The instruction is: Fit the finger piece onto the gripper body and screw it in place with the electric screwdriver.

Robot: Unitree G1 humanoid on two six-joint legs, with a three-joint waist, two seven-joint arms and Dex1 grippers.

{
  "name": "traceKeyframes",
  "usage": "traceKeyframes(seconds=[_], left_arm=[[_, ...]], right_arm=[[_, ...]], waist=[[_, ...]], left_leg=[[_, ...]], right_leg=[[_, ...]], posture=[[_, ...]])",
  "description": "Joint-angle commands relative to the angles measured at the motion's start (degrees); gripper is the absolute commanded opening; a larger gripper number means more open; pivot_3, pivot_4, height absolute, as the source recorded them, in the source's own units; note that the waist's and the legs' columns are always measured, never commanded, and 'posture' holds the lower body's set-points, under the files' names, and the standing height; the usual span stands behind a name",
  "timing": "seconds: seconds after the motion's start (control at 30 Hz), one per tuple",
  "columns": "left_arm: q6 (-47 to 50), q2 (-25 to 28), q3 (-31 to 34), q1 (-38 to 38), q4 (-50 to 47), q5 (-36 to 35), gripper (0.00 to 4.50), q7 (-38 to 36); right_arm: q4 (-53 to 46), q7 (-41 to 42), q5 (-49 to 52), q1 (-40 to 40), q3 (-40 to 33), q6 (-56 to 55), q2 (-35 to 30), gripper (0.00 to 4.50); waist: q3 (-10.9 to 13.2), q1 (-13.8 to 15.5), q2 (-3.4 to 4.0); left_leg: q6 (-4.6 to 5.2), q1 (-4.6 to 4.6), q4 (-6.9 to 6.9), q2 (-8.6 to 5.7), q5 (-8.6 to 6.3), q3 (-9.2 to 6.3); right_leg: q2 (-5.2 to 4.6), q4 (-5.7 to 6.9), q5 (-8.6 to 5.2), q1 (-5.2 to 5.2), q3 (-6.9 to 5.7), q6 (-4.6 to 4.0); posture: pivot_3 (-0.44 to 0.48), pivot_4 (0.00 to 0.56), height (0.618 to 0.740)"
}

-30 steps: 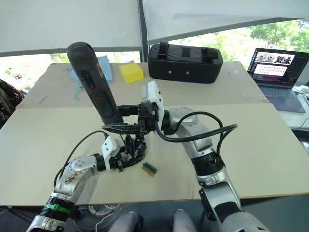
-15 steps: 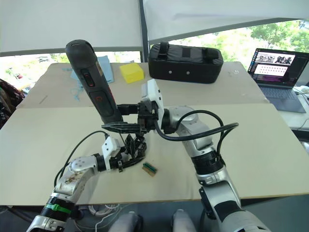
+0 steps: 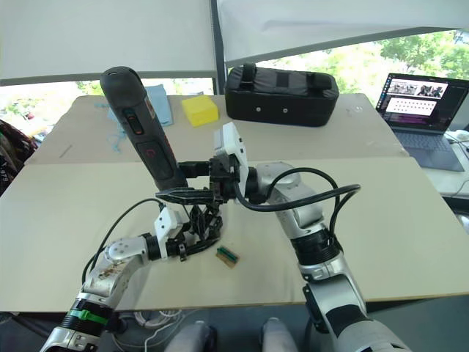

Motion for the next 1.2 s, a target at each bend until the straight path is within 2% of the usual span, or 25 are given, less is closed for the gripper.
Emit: traceKeyframes(seconds=[0.03, 1.2], left_arm=[[1.6, 0.2, -1.6, 1.6, 0.2, 0.3, 2.31, -1.2], [1.4, 0.0, -1.8, 1.5, 0.3, 0.4, 2.31, -1.1]], right_arm=[[-3.1, 0.1, 2.3, -1.0, -1.3, -0.4, 0.2, 1.90], [-2.2, -0.7, 2.0, -0.6, -0.3, -0.1, -0.4, 1.90]], waist=[[0.0, 0.0, 0.00], [0.0, 0.0, 0.00]], left_leg=[[0.00, 0.00, 0.00, 0.00, 0.00, 0.00], [0.00, 0.00, 0.00, 0.00, 0.00, 0.00]], right_leg=[[0.00, 0.00, 0.00, 0.00, 0.00, 0.00], [0.00, 0.00, 0.00, 0.00, 0.00, 0.00]], posture=[[0.000, 0.150, 0.740], [0.000, 0.150, 0.740]])
